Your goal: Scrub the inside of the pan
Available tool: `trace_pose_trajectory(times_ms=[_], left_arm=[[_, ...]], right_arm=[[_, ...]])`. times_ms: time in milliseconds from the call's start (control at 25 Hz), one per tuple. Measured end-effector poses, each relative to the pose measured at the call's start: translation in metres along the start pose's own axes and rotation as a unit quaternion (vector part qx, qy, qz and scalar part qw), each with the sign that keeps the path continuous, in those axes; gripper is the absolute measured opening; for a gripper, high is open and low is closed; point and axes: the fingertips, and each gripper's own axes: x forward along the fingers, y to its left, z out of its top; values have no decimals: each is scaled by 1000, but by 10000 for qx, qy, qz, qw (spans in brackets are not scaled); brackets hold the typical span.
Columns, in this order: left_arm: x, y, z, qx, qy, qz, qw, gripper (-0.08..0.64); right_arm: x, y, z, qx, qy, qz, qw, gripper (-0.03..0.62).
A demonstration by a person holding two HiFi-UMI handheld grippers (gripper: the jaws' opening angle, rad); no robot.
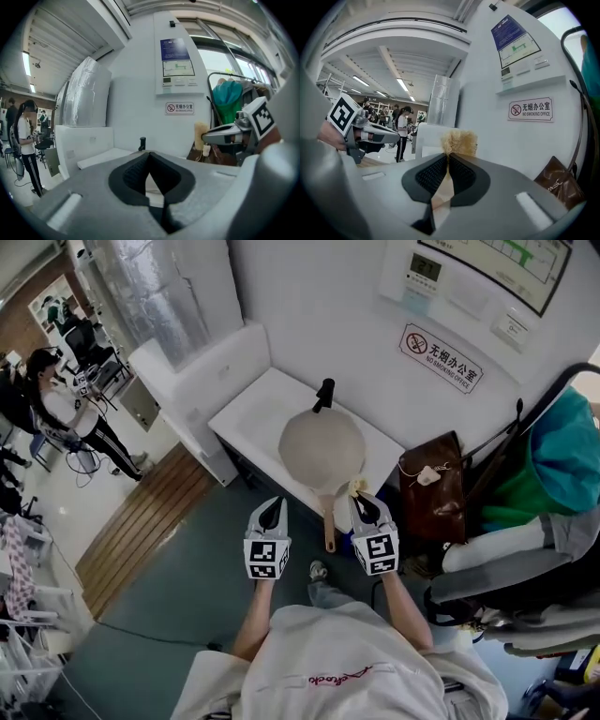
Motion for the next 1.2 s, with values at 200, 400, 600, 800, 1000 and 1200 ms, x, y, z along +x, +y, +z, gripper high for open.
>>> trace_pose_trajectory(times_ms=[200,400,600,800,1000,1200], left_arm=[[51,7,15,37,-32,-17,10000,0],[94,12,22,70,30,-34,10000,0],[126,14,28,115,109,-52,9999,0],[145,19,26,150,227,-29,9996,0],[154,27,25,174,294,26,9994,0],[158,41,19,134,366,88,9992,0]], right_arm=[[39,-31,8,-33,-54,73,10000,25],[69,-59,11,23,-82,79,9999,25],[94,-84,11,107,-123,71,9998,25],[109,-98,10,217,-144,75,9996,25],[121,-102,5,290,-68,124,9995,25],[136,-99,2,291,16,192,9994,25]])
